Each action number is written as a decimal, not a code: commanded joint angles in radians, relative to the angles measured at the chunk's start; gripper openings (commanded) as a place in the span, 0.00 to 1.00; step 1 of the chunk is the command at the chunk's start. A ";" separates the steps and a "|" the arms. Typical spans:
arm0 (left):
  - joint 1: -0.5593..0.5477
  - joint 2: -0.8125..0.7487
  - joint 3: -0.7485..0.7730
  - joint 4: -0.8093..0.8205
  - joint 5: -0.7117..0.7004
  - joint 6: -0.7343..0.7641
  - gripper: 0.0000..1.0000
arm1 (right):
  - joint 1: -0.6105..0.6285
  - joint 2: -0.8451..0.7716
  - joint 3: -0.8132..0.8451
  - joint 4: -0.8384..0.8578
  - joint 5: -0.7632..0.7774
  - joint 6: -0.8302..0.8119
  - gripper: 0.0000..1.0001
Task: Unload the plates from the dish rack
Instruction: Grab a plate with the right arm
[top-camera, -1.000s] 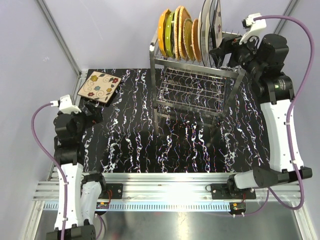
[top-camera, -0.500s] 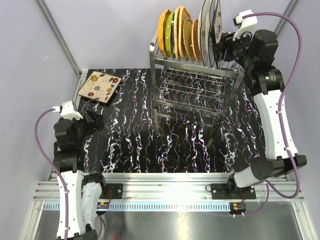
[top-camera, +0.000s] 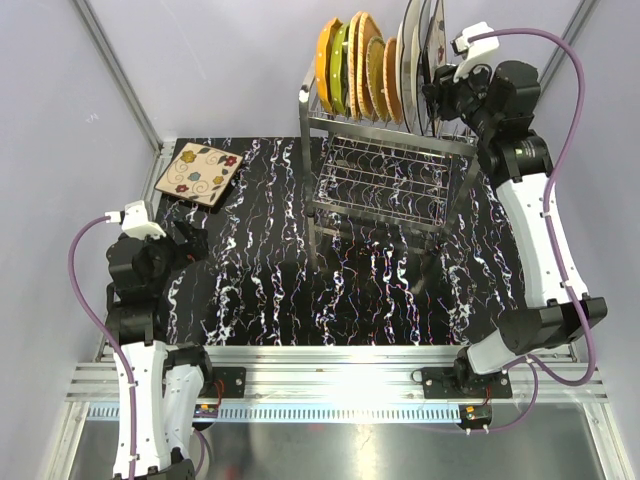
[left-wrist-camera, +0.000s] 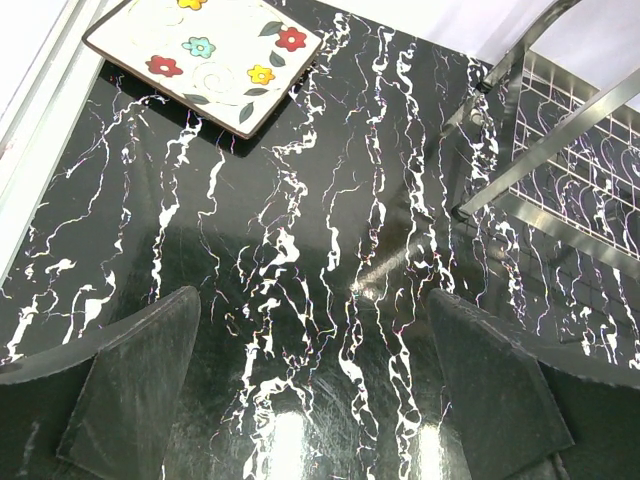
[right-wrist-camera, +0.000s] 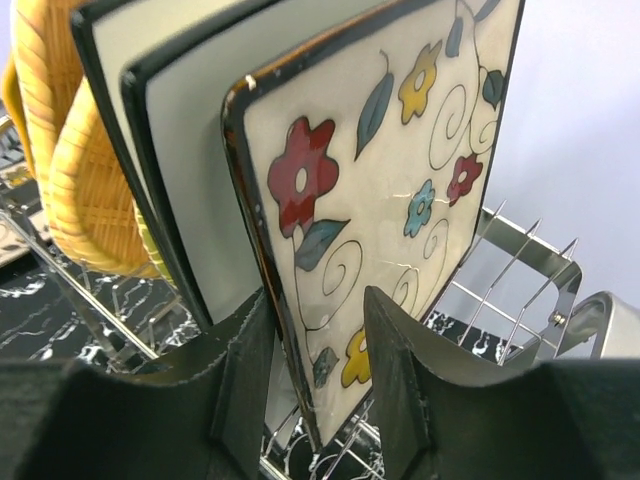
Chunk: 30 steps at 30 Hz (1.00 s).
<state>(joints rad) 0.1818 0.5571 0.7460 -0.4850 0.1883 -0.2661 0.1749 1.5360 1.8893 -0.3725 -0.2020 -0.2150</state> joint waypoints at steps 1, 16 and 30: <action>0.004 -0.013 0.027 0.029 0.030 0.001 0.99 | 0.001 0.006 -0.042 0.090 0.050 -0.060 0.50; 0.002 -0.017 0.023 0.033 0.036 -0.010 0.99 | 0.080 -0.020 -0.226 0.337 0.280 -0.141 0.46; 0.004 -0.025 0.030 0.025 0.042 -0.013 0.99 | 0.080 -0.068 -0.231 0.443 0.236 -0.138 0.00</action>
<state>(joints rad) 0.1818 0.5430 0.7460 -0.4843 0.2047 -0.2737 0.2516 1.5291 1.6283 -0.0570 0.1154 -0.3176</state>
